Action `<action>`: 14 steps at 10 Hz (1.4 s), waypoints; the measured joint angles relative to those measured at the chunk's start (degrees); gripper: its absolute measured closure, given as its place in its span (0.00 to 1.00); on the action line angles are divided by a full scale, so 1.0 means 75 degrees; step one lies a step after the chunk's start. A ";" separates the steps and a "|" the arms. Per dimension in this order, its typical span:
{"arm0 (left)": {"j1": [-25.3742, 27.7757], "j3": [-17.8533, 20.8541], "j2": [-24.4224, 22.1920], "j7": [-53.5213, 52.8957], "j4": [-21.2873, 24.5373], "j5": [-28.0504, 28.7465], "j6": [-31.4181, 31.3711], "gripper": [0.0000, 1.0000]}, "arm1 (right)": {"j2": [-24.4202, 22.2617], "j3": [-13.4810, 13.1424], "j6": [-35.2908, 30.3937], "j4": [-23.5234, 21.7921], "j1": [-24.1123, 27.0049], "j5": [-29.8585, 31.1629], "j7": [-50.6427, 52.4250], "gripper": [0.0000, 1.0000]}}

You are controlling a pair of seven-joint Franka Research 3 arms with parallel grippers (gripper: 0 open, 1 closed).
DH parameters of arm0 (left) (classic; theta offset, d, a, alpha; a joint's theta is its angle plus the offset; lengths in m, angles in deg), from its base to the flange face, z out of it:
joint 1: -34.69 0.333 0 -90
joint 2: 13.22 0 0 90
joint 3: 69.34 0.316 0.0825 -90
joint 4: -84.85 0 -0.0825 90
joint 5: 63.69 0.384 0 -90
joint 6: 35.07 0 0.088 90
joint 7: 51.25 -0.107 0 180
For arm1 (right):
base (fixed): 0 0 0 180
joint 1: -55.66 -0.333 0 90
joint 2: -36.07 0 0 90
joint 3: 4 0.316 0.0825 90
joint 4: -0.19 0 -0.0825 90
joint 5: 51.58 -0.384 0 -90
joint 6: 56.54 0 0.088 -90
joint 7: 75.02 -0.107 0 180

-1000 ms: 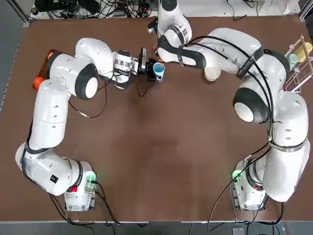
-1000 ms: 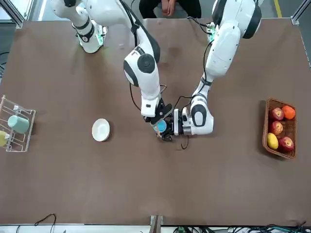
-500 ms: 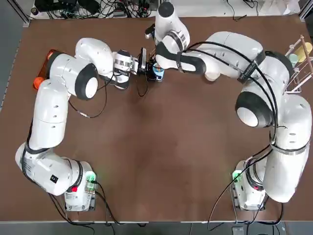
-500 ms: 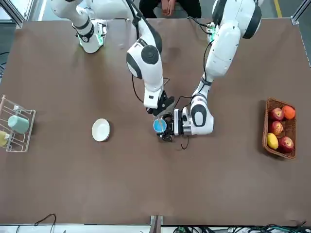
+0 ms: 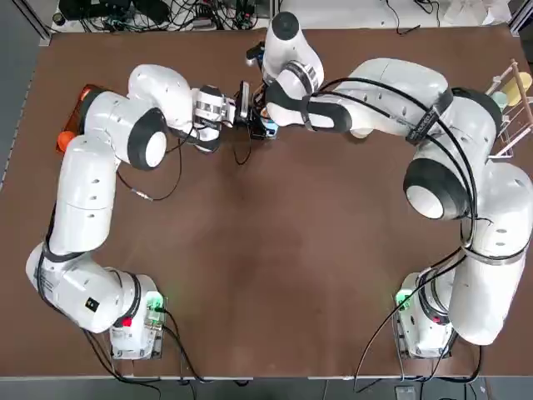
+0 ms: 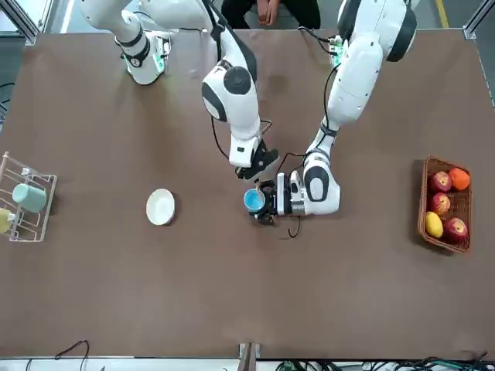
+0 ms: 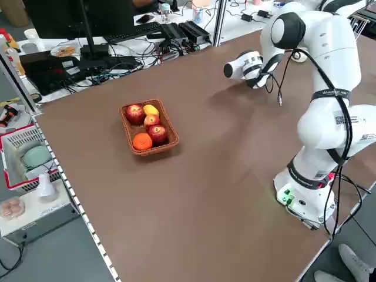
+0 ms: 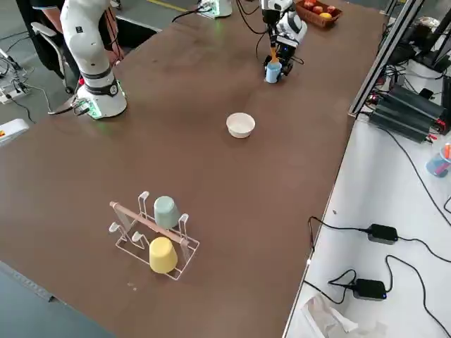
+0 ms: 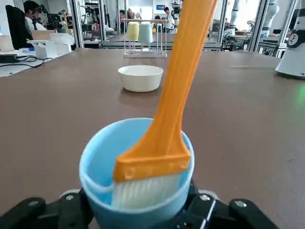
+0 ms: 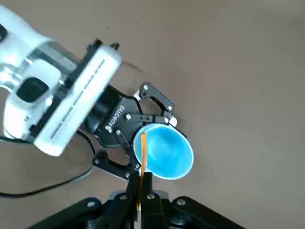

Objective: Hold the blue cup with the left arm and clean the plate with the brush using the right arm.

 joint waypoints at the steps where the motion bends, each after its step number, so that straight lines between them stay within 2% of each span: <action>1: 0.0001 0.0000 0.0000 0.0000 0.0000 0.0000 0.0000 0.32 | 0.0002 -0.0024 0.0166 -0.0081 0.0009 0.0001 0.0022 0.96; 6: -0.0002 -0.0007 0.0000 0.0000 0.0001 0.0000 0.0032 0.32 | -0.0025 -0.0117 0.0297 -0.0702 0.0108 0.0031 0.0329 0.96; 11: 0.0023 0.0005 0.0000 0.0000 -0.0004 0.0000 0.0048 0.32 | -0.0239 -0.0084 0.0406 -0.0655 0.0090 -0.0010 -0.0247 0.96; 14: 0.0027 0.0005 0.0000 0.0000 -0.0008 0.0000 0.0048 0.32 | -0.0248 -0.0121 0.0624 -0.0747 0.0258 -0.0004 0.0207 0.96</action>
